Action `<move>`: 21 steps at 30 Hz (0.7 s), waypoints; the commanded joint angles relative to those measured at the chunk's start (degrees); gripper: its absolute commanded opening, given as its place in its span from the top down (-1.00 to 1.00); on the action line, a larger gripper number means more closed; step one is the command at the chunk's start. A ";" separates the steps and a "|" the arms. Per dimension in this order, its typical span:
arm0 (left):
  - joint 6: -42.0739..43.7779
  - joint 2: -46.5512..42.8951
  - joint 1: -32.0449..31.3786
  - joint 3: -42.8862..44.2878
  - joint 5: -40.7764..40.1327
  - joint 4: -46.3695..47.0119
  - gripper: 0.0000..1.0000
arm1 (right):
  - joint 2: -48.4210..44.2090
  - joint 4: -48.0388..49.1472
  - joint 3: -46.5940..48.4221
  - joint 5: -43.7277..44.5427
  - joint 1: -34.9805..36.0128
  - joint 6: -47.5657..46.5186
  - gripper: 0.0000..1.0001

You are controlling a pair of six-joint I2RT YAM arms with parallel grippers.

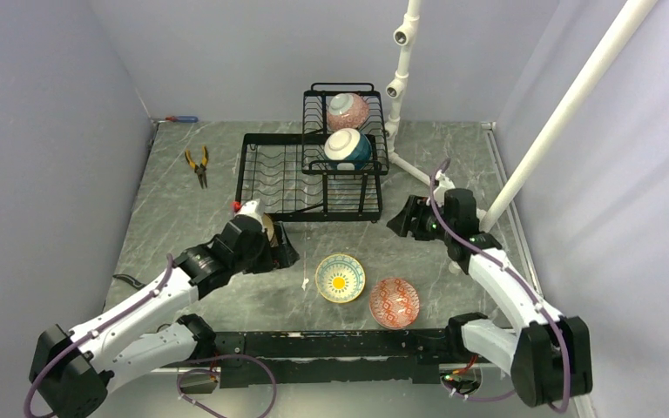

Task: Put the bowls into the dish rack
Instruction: Pick up the bowl from the center of the board.

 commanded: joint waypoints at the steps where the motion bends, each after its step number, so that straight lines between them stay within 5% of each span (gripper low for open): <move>1: 4.24 2.16 -0.24 -0.44 7.49 8.21 -0.88 | -6.29 6.58 -5.07 -3.77 -0.04 2.36 -0.37; 8: 5.72 9.59 -2.88 2.02 9.57 10.91 -0.83 | -8.30 6.99 -7.47 -3.95 -0.04 0.68 -0.37; 21: 7.33 24.96 -13.70 11.88 -2.59 3.69 -0.50 | -8.48 6.63 -7.59 -5.43 -0.04 -0.02 -0.38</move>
